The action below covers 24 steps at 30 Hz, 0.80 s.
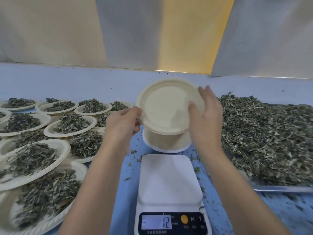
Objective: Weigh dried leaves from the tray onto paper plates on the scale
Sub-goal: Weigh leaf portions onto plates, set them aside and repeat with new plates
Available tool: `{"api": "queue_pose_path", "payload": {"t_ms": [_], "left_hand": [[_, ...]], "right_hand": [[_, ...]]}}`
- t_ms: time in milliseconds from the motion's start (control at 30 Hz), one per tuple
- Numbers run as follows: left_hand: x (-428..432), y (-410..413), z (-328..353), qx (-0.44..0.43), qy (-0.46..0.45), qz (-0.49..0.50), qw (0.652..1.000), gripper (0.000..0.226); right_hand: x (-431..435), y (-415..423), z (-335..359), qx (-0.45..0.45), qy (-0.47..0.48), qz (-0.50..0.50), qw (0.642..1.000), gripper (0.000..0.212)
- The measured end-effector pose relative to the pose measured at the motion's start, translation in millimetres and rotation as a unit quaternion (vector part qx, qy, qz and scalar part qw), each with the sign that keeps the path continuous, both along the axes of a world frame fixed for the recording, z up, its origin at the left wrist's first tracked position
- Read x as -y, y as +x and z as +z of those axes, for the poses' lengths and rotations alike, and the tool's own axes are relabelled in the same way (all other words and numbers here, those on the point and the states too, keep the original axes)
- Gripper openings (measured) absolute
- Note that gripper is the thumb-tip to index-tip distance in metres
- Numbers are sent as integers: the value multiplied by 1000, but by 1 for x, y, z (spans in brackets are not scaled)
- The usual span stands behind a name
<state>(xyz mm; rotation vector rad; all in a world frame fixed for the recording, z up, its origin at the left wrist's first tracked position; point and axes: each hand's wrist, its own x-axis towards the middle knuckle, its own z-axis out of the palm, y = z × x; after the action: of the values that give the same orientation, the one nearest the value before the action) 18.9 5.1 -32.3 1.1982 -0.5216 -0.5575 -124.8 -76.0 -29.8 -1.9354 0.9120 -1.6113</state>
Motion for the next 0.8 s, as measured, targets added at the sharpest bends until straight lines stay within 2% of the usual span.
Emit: {"api": "queue_pose_path", "payload": {"t_ms": [67,100,167,200,267,333,433,567,700,800], "left_hand": [[-5,-1,2,7,15,-30,999,10],[-7,-2,3,16,23,-43,999,18],[-11,-1,1,37,41,-49,997,28],[-13,-1,0,52,53,-43,996,26],[-18,0,-2,99,76,-23,992,13],[-24,4,-4,133,93,-16,987,16],[-33,14,-5,133,127,-62,981,22],[-44,25,-9,124,214,-148,958,19],[-44,29,-19,149,320,-167,921,17],[-40,28,-23,152,358,-180,904,17]], "right_hand": [[8,-10,7,99,131,54,985,41],[12,-15,7,128,170,72,975,37],[16,-21,5,131,196,76,969,29],[16,-23,2,125,200,76,969,27],[14,-27,-5,105,219,85,966,23],[13,-32,-12,74,247,99,961,18],[15,-38,-20,10,276,120,954,10],[19,-43,-31,-68,307,165,935,6],[22,-40,-42,-166,302,152,926,7],[26,-40,-49,-203,295,125,925,6]]}}
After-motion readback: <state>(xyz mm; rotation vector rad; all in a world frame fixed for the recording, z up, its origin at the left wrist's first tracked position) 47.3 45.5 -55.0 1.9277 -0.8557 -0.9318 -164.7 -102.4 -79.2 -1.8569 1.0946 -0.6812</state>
